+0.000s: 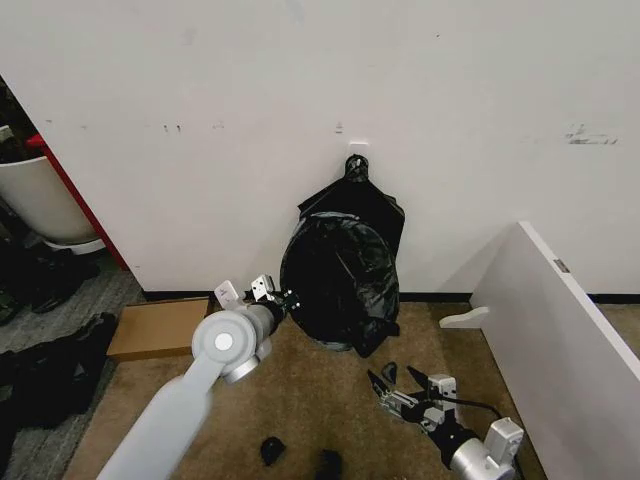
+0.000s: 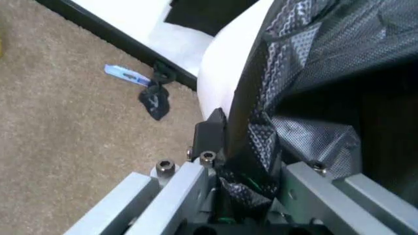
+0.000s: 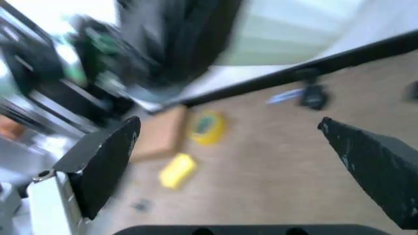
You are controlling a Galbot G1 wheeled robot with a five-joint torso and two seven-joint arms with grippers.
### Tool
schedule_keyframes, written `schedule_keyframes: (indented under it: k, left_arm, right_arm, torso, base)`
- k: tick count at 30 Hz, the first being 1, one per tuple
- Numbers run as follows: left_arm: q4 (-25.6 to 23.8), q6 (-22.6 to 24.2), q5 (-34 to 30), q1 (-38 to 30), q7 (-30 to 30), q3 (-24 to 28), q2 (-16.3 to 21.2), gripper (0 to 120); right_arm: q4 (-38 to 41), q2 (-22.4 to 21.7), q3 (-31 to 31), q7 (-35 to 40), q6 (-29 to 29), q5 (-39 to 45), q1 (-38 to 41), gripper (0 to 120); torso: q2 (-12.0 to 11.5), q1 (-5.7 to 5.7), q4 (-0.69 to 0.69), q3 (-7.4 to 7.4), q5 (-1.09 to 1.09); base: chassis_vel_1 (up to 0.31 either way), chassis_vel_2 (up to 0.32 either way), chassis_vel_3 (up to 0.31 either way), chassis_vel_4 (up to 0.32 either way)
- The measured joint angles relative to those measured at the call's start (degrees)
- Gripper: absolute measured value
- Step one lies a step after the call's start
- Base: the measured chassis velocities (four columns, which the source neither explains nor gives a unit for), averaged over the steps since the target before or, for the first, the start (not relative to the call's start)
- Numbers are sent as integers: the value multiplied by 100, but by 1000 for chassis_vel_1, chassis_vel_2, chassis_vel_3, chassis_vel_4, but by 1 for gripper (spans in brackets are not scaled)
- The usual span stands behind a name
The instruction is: Place the garbage bag over the trash bin.
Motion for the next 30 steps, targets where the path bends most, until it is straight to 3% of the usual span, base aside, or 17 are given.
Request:
schedule_keyframes:
  k: [6,20,28,30]
  left_arm:
    - [58,-31,-156,-73,-65,158,-96,1]
    - [121,31,-276,-65,-67,217,-179,1]
    - [74,59,-246,32,-61,191,-238,1]
    - [49,61,-229,56,-57,169,-236,1]
  right_arm:
    - [-137,37,-246,-15,-119,756,403,100]
    - [-375,118,-474,-129,-88,783,605,99]
    - [-360,123,-410,-94,-67,936,613,76]
    - [-367,128,-410,-82,-52,963,629,63]
  torso:
    - [0,0,-1,0,-1]
    - [0,0,-1,0,0]
    - [0,0,-1,0,0]
    - [0,0,-1,0,0]
  base:
    - [0,0,0,0]
    - [0,0,0,0]
    - [0,0,0,0]
    - [0,0,0,0]
